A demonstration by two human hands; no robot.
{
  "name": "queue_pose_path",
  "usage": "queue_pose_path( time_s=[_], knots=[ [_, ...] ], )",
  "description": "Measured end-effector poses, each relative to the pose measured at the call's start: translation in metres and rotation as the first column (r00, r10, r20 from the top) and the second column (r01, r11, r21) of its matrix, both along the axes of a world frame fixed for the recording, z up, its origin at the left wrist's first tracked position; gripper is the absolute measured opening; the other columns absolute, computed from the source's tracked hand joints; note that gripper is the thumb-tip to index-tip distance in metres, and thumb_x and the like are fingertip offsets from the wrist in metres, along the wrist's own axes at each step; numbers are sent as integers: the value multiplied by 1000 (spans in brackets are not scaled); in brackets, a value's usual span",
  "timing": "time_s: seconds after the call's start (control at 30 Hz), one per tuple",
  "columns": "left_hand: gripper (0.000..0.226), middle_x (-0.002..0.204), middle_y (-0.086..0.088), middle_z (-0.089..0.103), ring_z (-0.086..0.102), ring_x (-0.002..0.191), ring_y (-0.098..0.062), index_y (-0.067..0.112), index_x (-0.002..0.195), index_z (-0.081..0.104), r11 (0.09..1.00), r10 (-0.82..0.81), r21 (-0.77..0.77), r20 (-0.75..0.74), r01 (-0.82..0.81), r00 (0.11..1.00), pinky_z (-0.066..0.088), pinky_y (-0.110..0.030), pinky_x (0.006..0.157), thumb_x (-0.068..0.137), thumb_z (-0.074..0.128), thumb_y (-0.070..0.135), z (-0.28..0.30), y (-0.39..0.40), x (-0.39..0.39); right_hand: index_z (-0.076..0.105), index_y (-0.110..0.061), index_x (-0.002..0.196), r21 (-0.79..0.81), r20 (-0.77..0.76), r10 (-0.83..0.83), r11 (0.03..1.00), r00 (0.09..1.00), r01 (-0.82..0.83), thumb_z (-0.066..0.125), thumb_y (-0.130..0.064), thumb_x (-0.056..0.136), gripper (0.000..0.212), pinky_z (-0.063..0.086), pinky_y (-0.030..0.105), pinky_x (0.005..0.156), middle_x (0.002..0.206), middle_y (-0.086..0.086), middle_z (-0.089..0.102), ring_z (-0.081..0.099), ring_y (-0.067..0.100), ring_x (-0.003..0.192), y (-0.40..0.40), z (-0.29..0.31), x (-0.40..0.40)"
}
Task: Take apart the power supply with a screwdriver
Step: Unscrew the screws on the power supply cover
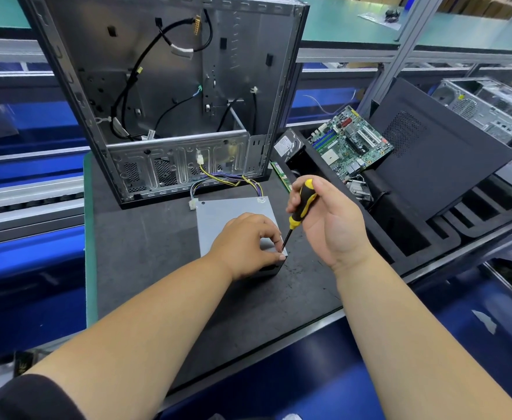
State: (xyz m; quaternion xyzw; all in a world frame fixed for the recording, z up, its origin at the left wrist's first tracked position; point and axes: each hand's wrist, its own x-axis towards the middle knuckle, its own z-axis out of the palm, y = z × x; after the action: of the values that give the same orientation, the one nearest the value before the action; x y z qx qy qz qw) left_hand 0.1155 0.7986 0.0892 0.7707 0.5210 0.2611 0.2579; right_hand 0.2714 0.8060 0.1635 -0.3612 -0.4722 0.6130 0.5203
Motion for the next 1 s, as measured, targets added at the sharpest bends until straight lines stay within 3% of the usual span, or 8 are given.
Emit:
queue_pose_path(
  time_s=[0.2, 0.4, 0.53, 0.73, 0.83, 1.0],
  knots=[
    [25, 99, 19, 64, 50, 103, -10, 42, 69, 57, 1000, -1, -2, 2, 1, 1000, 41, -40, 96, 74, 82, 43, 1, 0, 0, 53, -8, 84, 18, -42, 12, 1000, 999, -11, 41, -28, 92, 25, 33, 30, 65, 65, 2, 43, 38, 16, 63, -4, 0, -9],
    [21, 100, 19, 64, 51, 103, -10, 40, 71, 61, 1000, -8, -3, 0, 8, 1000, 42, -39, 96, 74, 82, 44, 1, 0, 0, 45, -14, 84, 22, -3, -21, 1000, 1000, 21, 46, -25, 90, 13, 37, 29, 64, 71, 4, 50, 43, 20, 65, -3, 2, -6],
    [21, 102, 19, 64, 50, 104, -9, 41, 72, 61, 1000, -9, -1, -4, 9, 1000, 42, -37, 96, 74, 81, 44, 1, 0, 0, 52, -13, 81, -1, 23, 10, 1000, 1000, -10, 49, -24, 88, 14, 41, 29, 66, 80, 4, 54, 52, 20, 72, -1, 6, 0],
    [23, 101, 17, 64, 51, 104, -11, 41, 71, 59, 1000, -10, 0, -7, 10, 1000, 42, -38, 95, 74, 82, 43, 3, 0, 0, 63, -6, 87, -4, 45, 44, 999, 998, -44, 45, -27, 90, 27, 41, 29, 65, 74, 5, 55, 54, 20, 72, -2, 7, -2],
    [20, 101, 17, 65, 51, 105, -10, 38, 73, 62, 1000, -5, -1, 4, 5, 1000, 41, -38, 97, 74, 82, 42, 3, -1, 0, 60, -7, 89, 12, 21, 64, 998, 998, -64, 40, -21, 97, 26, 39, 31, 68, 67, 5, 51, 48, 21, 68, -2, 7, -6],
    [21, 102, 18, 64, 50, 105, -10, 40, 72, 61, 1000, -9, -9, -4, 9, 1000, 40, -38, 97, 74, 82, 42, 3, -1, 0, 45, -11, 80, -9, 3, 20, 1000, 1000, -20, 26, -16, 102, 29, 28, 33, 61, 56, 0, 40, 35, 18, 56, -2, 6, -12]
  ],
)
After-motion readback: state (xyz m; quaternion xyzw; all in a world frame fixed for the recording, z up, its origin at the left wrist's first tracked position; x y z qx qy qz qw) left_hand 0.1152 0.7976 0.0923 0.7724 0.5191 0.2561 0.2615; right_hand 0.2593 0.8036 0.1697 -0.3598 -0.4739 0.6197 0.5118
